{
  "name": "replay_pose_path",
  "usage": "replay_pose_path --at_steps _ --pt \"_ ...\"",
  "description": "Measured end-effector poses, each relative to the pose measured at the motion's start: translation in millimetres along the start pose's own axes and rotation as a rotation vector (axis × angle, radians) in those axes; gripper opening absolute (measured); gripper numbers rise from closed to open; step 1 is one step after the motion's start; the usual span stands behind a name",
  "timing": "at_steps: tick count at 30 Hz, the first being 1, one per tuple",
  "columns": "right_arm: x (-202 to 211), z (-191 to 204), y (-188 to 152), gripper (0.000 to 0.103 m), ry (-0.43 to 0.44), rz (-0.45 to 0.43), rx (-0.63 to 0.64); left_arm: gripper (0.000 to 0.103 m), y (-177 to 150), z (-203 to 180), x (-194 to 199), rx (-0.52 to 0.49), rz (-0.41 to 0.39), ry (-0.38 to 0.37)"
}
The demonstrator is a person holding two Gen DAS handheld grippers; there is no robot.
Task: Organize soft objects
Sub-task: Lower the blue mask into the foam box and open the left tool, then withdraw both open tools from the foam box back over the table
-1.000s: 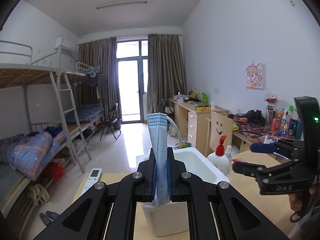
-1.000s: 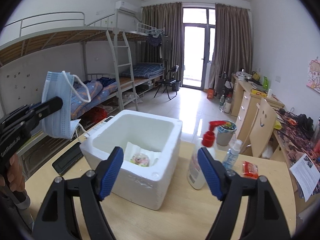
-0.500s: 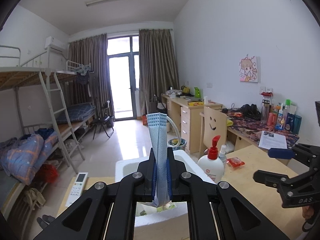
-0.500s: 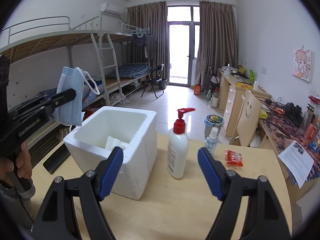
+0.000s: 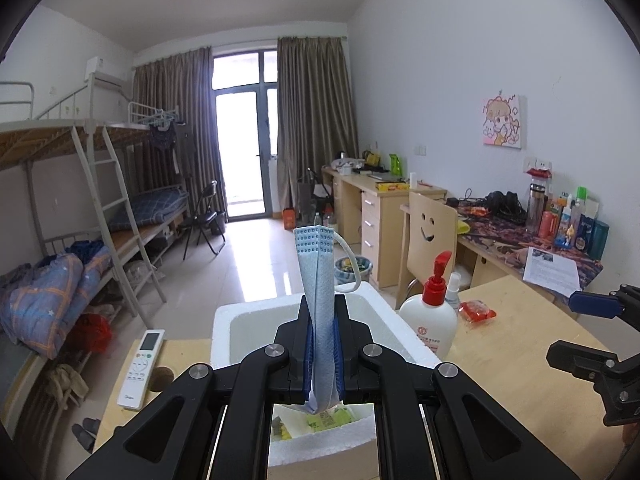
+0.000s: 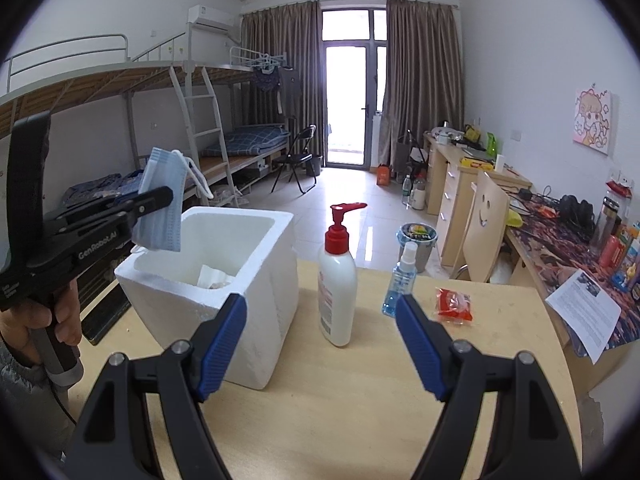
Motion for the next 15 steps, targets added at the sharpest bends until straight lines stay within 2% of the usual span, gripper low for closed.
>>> replay_pose_path --at_steps 3,5,6,7,9,11,15 --pt "1.6 0.0 -0.7 0.080 0.000 0.001 0.001 0.009 0.8 -2.2 -1.9 0.002 0.004 -0.004" --pt "2.2 -0.2 -1.1 0.080 -0.002 0.001 -0.001 0.014 0.4 -3.4 -4.0 -0.002 0.008 -0.005" --pt "2.6 -0.3 -1.7 0.080 -0.001 0.001 -0.002 0.032 0.9 -3.4 -6.0 -0.008 0.012 -0.001" --pt "3.6 -0.5 -2.3 0.080 -0.004 0.002 -0.005 0.060 0.1 -3.5 -7.2 -0.011 0.017 0.010" --pt "4.5 -1.8 -3.4 0.080 -0.006 0.001 -0.010 0.088 0.0 -2.2 -6.1 0.001 -0.001 0.033" --pt "4.6 -4.4 -4.5 0.080 -0.009 0.003 -0.016 0.089 2.1 0.4 -3.1 0.011 -0.021 0.047" --pt "5.0 -6.1 -5.4 0.080 -0.010 0.004 -0.026 0.102 2.0 1.6 -3.2 0.020 -0.016 0.049"
Point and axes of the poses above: each gripper's, at about its wrist camera, not at the fingertips, and x roughly against the way its jaws point, z to its left, y to its top, the point moved 3 cm from there along -x, roughly the way its jaws point, and after that the axes turned 5 degrees about -z, right-handed, at the moved point
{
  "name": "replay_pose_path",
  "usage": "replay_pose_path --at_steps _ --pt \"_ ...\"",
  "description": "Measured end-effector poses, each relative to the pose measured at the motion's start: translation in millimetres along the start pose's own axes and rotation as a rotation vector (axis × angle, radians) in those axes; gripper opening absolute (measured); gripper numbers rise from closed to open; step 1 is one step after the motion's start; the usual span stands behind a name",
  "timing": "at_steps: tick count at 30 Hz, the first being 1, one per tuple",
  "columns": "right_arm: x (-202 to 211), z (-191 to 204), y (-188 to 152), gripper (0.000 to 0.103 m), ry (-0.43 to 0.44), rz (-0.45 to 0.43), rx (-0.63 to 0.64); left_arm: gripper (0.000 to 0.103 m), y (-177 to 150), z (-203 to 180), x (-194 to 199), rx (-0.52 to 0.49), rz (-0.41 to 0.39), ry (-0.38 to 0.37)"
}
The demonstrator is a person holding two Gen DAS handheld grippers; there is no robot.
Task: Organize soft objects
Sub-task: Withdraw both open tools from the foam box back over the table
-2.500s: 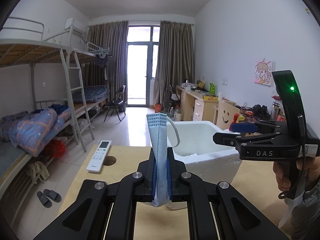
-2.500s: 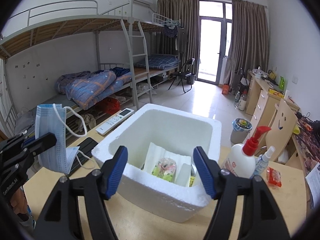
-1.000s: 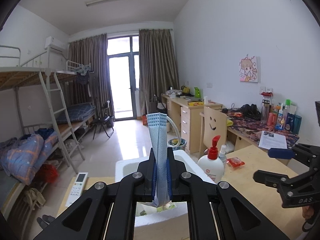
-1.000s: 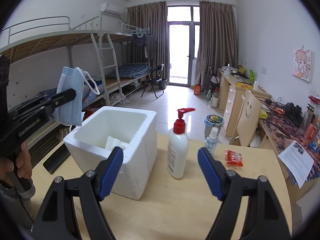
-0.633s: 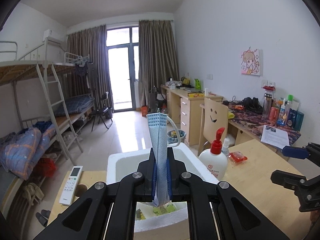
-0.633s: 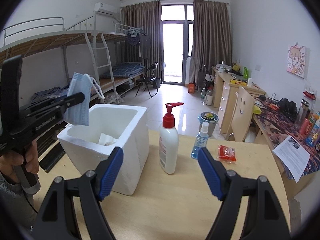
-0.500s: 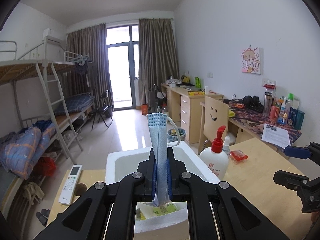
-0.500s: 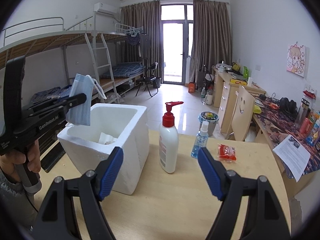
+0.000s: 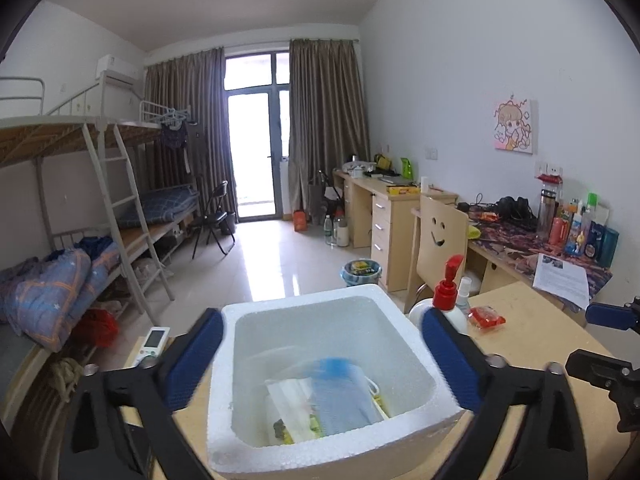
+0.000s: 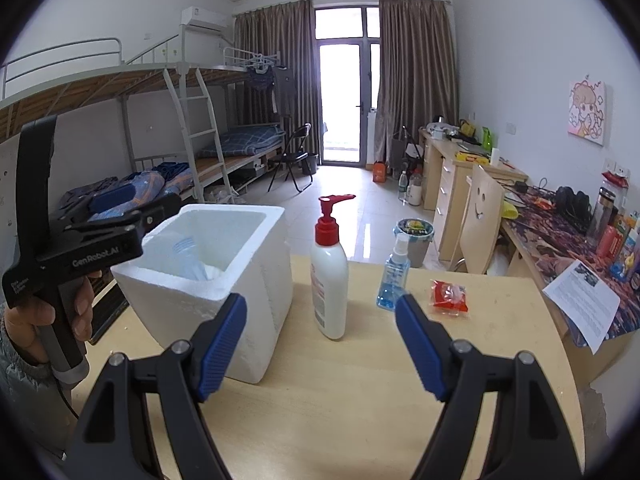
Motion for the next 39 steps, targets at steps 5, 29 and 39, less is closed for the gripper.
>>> replay_pose_path --at_steps 5,29,39 --pt "1 1 1 0.080 0.005 -0.006 0.000 0.102 0 -3 5 -0.003 0.008 -0.009" --pt "82 32 -6 0.103 0.014 -0.111 0.023 0.102 -1 -18 123 -0.021 -0.069 -0.014" --pt "120 55 -15 0.103 0.005 -0.154 0.058 0.102 -2 -19 172 -0.021 -0.120 -0.013"
Point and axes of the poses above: each gripper's, at about its wrist camera, not at the fingertips, and x roughly against the way its jaws point, z to its left, y to its top, the point moved 3 cm from there along -x, roughly the way its jaws point, and after that the axes turned 5 degrees about -z, right-handed, at the moved point
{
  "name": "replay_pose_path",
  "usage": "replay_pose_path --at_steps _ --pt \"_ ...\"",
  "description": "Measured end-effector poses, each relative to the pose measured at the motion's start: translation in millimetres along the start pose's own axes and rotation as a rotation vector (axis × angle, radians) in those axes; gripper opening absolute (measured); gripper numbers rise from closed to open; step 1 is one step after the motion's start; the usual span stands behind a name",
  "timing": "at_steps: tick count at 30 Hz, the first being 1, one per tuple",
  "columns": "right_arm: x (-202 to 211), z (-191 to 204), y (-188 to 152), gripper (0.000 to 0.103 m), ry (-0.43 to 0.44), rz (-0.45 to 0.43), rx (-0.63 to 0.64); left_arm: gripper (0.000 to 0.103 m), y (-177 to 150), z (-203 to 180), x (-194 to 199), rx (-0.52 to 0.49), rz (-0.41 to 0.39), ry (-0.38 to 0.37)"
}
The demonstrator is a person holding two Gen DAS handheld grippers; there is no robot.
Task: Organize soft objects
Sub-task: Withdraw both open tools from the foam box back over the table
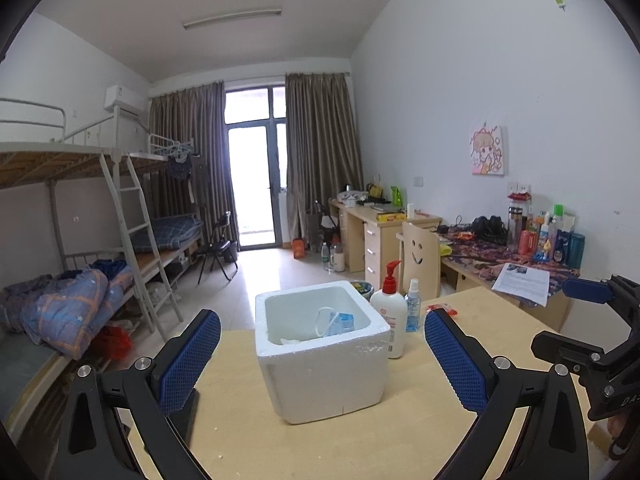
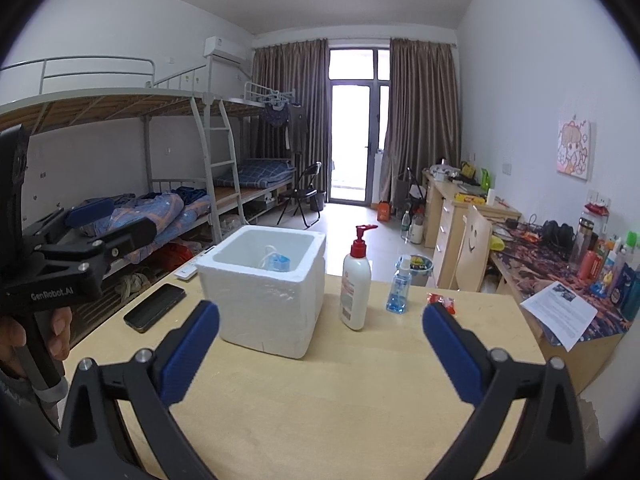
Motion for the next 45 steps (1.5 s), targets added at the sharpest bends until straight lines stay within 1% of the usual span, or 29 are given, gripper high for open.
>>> replay_pose_path --at_steps 5,12,19,26,29,34,39,45 --pt "20 9 -1 0.103 -0.003 -0.026 0.008 0.102 -2 -1 19 -0.006 -0.027 -0.005" --pt "37 17 -8 0.103 -0.005 -0.042 0.012 0.102 -9 -7 46 -0.014 -0.056 -0.009" --pt "56 29 -20 0.103 0.001 -0.059 0.028 0.102 -20 -6 66 -0.008 -0.059 -0.009" --pt "70 35 -35 0.103 0.001 -0.066 0.011 0.102 -35 -11 88 -0.007 -0.060 -0.024" --pt "76 37 -39 0.103 0.005 -0.076 0.003 0.102 -41 -13 93 -0.019 -0.065 -0.024" --pt "79 42 -46 0.103 0.015 -0.091 0.006 0.102 -50 -13 104 -0.014 -0.096 -0.022" --pt "77 48 -56 0.103 0.035 -0.095 -0.003 0.102 -59 -14 103 -0.009 -0.104 -0.023" --pt "72 51 -67 0.103 0.034 -0.103 -0.015 0.102 -72 -17 100 -0.020 -0.111 -0.011"
Point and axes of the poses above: each gripper's, at about its wrist camera, not at the fingertips, and x roughly against the way its jaws point, z to its left, y to its top, the point moved 3 cm from there along -x, roughly the way its jaws point, and after that the axes turned 5 degrees about -z, right-handed, at the moved point
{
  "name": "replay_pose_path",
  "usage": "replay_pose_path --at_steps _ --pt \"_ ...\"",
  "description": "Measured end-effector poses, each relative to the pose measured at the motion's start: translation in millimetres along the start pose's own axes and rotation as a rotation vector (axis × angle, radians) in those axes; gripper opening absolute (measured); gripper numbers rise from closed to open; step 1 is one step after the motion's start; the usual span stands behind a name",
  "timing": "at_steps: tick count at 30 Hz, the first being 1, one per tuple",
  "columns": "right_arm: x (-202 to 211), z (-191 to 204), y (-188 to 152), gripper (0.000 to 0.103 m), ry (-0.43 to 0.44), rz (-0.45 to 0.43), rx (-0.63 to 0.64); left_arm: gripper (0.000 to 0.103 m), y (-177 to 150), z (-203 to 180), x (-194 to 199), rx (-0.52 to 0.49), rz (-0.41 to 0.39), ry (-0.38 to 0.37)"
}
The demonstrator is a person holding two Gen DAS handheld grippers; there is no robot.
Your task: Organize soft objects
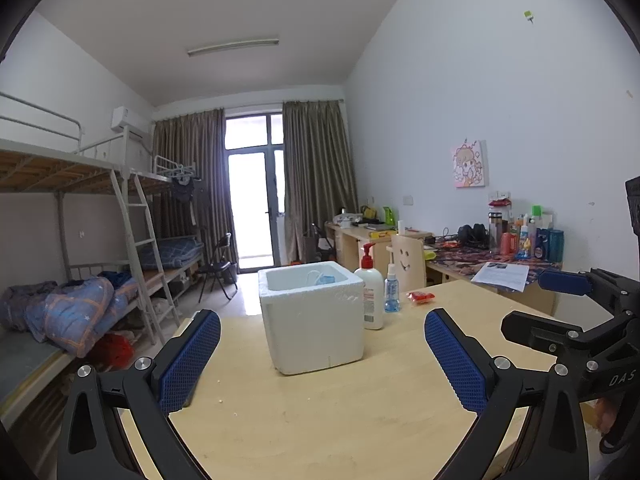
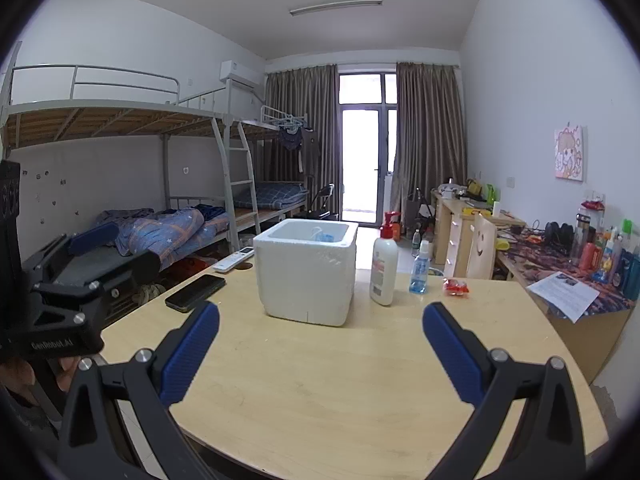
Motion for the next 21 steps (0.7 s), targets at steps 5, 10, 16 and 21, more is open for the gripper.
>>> replay_pose_path --at_steps 5,10,16,21 --pt "-2 -3 -11 0.103 -0.028 -0.014 -0.022 0.102 -16 -3 -6 -0.018 -0.001 0.033" --pt "0 -3 -24 0.103 -0.162 -0.068 -0.013 0.102 -34 -7 -10 -0.025 0.001 0.079" --pt "-4 -5 -37 0.103 -0.167 -0.043 -0.019 0.102 -50 -9 -14 -0.015 0.027 0.084" --pt "-5 -8 -44 0.103 -0.172 -0.041 -0.026 0.102 -55 -7 -16 0.006 0.035 0.097"
Point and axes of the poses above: each gripper's, at about its wrist camera, not at the fingertips, and x roughly against the way its jaws point, z to its left, y to its top, the point moved 3 cm from there along -x, roughly the way its jaws point, and after that the axes turned 5 degrees about -z, right-handed, at the moved point
